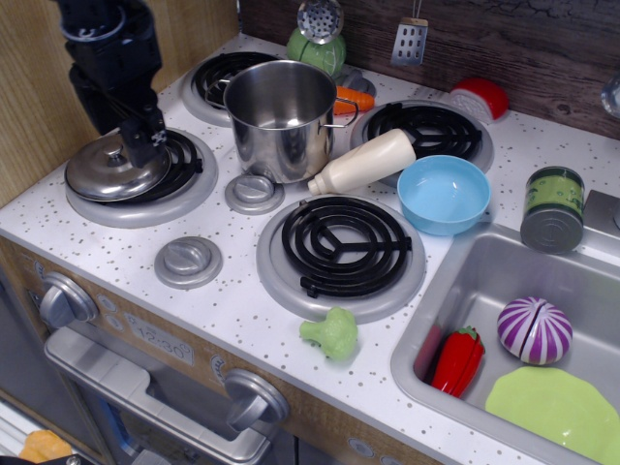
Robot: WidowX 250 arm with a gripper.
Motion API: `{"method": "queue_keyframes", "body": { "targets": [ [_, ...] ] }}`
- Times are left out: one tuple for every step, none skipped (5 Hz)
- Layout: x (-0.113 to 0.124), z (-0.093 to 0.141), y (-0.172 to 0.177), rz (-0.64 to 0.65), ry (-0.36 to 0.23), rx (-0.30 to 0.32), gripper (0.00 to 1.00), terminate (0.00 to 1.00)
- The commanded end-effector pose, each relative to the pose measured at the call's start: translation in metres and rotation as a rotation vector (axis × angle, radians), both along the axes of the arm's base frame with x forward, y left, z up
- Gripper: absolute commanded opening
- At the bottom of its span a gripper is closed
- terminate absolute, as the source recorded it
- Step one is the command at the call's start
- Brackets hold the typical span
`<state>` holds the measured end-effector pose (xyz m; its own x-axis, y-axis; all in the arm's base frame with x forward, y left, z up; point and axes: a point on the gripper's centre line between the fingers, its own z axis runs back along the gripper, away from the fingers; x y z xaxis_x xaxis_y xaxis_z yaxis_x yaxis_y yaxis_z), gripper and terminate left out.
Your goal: Put lid on pot or pan
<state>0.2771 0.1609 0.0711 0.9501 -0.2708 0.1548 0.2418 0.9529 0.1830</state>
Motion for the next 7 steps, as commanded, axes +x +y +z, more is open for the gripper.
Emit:
{"method": "queue_keyframes", "body": {
  "targets": [
    [0.007, 0.006, 0.021, -0.045, -0.029, 0.037, 1.00, 0.00],
    [0.009, 0.004, 0.033, -0.060, -0.033, 0.029, 1.00, 0.00],
    [0.011, -0.003, 0.041, -0.065, -0.052, 0.014, 1.00, 0.00],
    [0.012, -0.010, 0.045, -0.072, -0.063, 0.004, 1.00, 0.00],
    [0.014, -0.016, 0.046, -0.082, -0.077, 0.000, 1.00, 0.00],
    [0.018, -0.019, 0.049, -0.088, -0.066, -0.016, 1.00, 0.00],
    [0.021, -0.021, 0.050, -0.081, -0.046, -0.042, 1.00, 0.00]
  ]
}}
